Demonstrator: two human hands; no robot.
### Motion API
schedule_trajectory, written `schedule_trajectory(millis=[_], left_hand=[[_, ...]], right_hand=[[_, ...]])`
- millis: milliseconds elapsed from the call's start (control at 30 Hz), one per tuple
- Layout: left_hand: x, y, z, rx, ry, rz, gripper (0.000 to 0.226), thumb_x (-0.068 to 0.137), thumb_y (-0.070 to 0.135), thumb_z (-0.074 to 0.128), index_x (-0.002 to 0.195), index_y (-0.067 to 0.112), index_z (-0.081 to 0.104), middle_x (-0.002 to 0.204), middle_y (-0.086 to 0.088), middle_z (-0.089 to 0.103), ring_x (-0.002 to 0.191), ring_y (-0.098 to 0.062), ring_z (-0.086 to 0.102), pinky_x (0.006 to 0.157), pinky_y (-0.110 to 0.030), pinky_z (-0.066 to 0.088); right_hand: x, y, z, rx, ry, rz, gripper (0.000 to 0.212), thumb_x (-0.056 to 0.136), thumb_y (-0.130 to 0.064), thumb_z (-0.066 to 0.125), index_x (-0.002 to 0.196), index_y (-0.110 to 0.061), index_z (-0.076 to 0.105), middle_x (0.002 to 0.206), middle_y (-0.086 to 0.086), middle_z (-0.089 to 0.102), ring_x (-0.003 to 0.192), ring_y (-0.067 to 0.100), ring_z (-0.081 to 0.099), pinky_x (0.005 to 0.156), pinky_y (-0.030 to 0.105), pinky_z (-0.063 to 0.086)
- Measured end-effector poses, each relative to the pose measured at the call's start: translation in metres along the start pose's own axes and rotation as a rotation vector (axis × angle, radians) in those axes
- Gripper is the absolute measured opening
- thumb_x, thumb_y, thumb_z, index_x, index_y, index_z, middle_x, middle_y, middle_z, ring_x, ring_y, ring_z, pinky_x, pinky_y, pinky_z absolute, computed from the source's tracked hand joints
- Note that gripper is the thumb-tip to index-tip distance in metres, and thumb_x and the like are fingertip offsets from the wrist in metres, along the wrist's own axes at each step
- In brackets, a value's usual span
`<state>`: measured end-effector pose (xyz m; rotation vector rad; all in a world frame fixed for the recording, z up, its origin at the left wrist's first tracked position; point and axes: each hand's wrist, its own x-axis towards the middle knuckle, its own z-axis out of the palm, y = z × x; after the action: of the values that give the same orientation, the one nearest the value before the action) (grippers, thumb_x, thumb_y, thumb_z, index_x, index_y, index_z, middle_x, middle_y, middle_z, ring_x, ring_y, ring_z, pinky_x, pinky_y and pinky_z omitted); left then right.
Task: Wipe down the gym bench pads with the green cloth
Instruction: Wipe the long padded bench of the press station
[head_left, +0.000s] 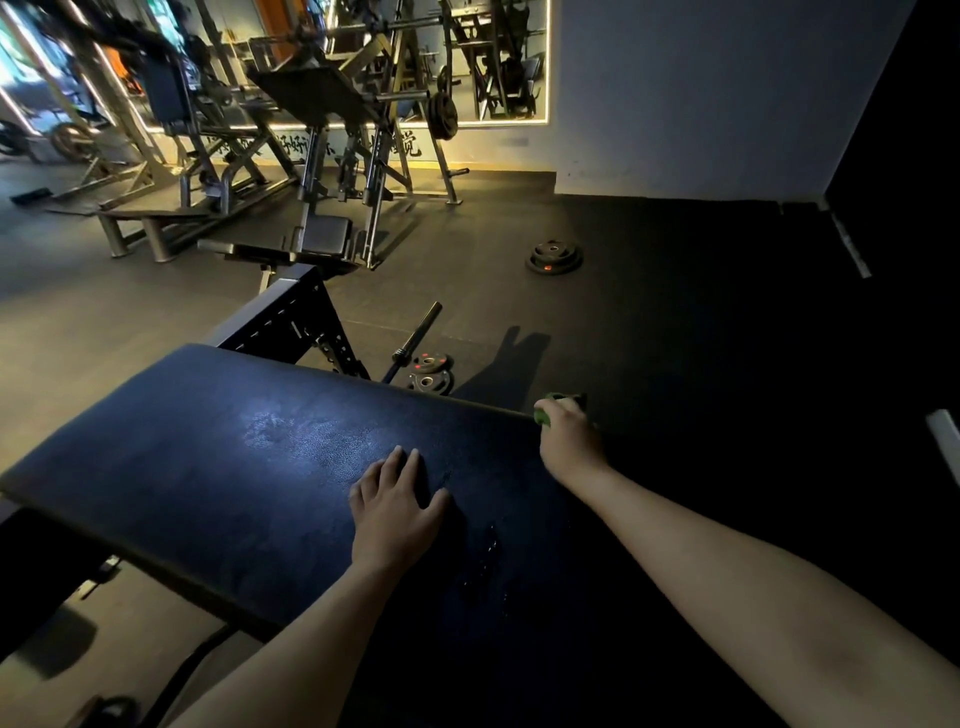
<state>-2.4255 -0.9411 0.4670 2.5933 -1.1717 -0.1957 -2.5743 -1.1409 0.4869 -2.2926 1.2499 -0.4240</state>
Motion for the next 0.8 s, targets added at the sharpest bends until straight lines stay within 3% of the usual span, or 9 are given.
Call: schedule_trajectory(millis=[167, 367, 467, 533, 600, 800], left_hand=[[0.001, -0.001, -0.001, 0.022, -0.029, 0.003, 0.104, 0.067, 0.080, 0.014, 0.159, 0.031, 0.023, 0.167, 0.004, 0.015, 0.152, -0.022, 0.006, 0.121, -0.045, 0.002], [-0.001, -0.006, -0.011, 0.008, -0.136, 0.065, 0.117, 0.059, 0.084, 0.016, 0.161, 0.026, 0.008, 0.169, 0.002, 0.005, 0.154, -0.021, -0.003, 0.121, -0.040, -0.003], [-0.015, -0.010, -0.015, 0.038, -0.117, 0.007, 0.108, 0.072, 0.087, 0.030, 0.161, 0.029, 0.011, 0.169, 0.002, 0.003, 0.152, -0.024, -0.003, 0.120, -0.046, 0.000], [-0.029, -0.016, -0.017, 0.073, -0.059, -0.050, 0.105, 0.071, 0.089, 0.022, 0.160, 0.033, 0.016, 0.168, 0.004, 0.006, 0.149, -0.024, 0.001, 0.117, -0.047, 0.004], [-0.044, -0.026, -0.018, 0.098, -0.029, -0.084, 0.104, 0.068, 0.089, 0.014, 0.158, 0.036, 0.020, 0.166, 0.005, 0.011, 0.146, -0.022, 0.005, 0.112, -0.045, 0.009], [-0.066, -0.031, -0.018, 0.095, -0.016, -0.135, 0.105, 0.066, 0.087, 0.011, 0.158, 0.038, 0.022, 0.168, 0.007, 0.012, 0.149, -0.018, 0.008, 0.114, -0.042, 0.008]], right_hand=[[-0.031, -0.029, 0.019, 0.001, -0.005, -0.205, 0.046, 0.091, 0.003, 0.039, 0.128, -0.017, 0.061, 0.132, 0.007, 0.055, 0.111, 0.032, 0.058, 0.093, 0.036, 0.043], [-0.061, -0.055, 0.033, 0.084, -0.216, -0.531, 0.038, 0.091, -0.007, 0.049, 0.121, -0.022, 0.067, 0.128, 0.001, 0.061, 0.111, 0.026, 0.062, 0.096, 0.037, 0.049], [-0.033, -0.044, 0.020, 0.194, -0.098, -0.429, 0.038, 0.089, 0.000, 0.048, 0.115, -0.015, 0.070, 0.122, 0.009, 0.063, 0.110, 0.030, 0.062, 0.096, 0.039, 0.049], [-0.015, -0.032, 0.009, 0.125, 0.009, -0.262, 0.040, 0.092, 0.003, 0.044, 0.123, -0.012, 0.064, 0.127, 0.012, 0.057, 0.112, 0.031, 0.057, 0.098, 0.038, 0.046], [-0.010, -0.022, 0.007, 0.022, -0.024, -0.159, 0.042, 0.095, 0.001, 0.040, 0.131, -0.014, 0.057, 0.133, 0.011, 0.050, 0.116, 0.030, 0.052, 0.099, 0.038, 0.043], [-0.054, -0.053, 0.035, 0.063, -0.123, -0.333, 0.044, 0.091, -0.001, 0.043, 0.125, -0.020, 0.064, 0.133, 0.004, 0.057, 0.116, 0.029, 0.057, 0.097, 0.031, 0.042]])
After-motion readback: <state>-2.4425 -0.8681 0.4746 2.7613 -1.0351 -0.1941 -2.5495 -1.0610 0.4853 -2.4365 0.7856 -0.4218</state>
